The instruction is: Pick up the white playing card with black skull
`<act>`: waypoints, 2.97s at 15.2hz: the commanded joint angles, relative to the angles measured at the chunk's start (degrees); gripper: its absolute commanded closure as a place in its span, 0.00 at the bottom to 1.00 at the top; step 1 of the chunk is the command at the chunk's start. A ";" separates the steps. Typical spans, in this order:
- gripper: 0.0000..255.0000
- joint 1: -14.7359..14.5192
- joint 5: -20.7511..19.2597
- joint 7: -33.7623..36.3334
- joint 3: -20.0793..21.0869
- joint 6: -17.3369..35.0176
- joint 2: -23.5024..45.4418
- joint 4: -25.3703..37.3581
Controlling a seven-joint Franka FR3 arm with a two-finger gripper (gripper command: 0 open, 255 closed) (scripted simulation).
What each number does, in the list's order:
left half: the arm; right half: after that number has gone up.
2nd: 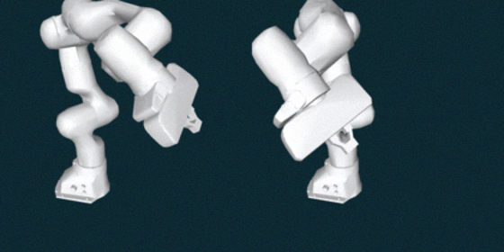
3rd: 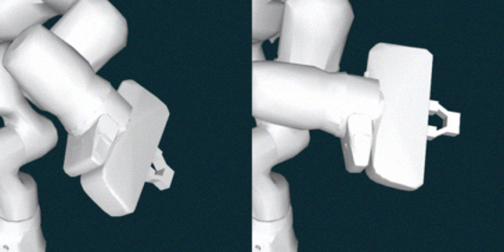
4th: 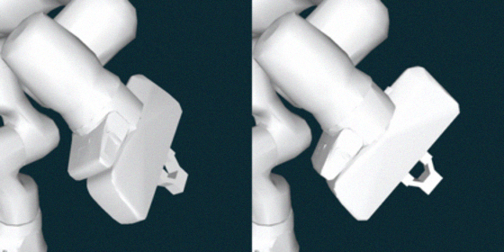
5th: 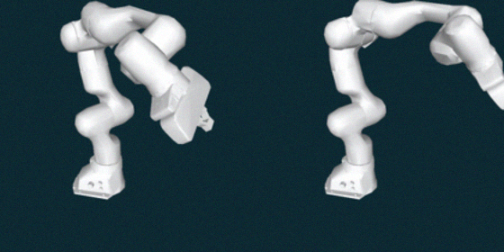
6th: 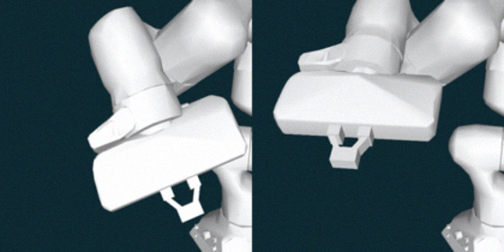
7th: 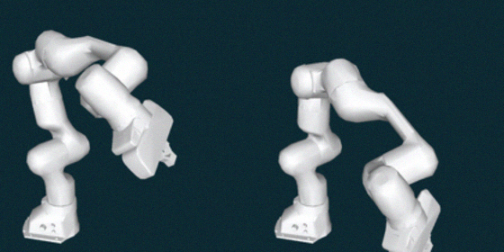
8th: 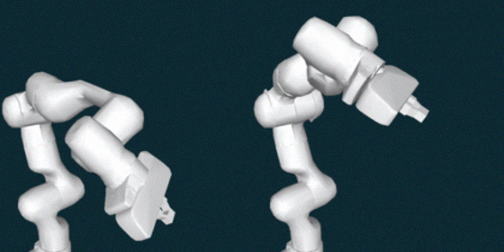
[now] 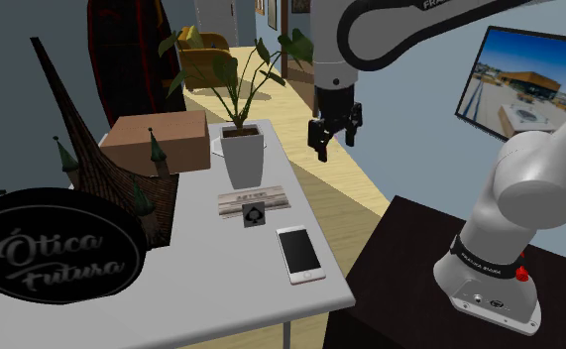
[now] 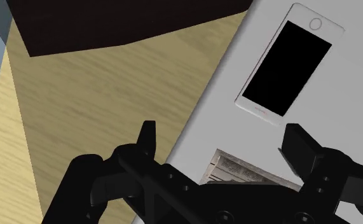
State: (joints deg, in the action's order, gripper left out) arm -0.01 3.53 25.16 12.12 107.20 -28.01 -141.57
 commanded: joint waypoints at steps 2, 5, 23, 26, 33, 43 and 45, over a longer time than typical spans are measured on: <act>0.00 0.27 1.47 6.32 2.45 5.15 5.60 0.86; 0.00 0.74 2.00 12.29 4.55 9.87 11.86 2.79; 0.00 -0.96 -4.84 40.66 6.07 27.62 46.13 21.31; 0.00 -1.22 -5.48 40.98 5.75 29.56 47.83 21.02; 1.00 -1.35 -5.82 41.13 5.57 30.62 48.71 20.81; 1.00 -0.99 -4.97 40.73 6.02 28.00 46.45 21.25; 1.00 -0.83 -4.55 40.53 6.22 26.69 45.35 21.49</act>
State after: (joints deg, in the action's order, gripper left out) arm -1.00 -1.24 65.91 18.27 134.61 17.88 -120.24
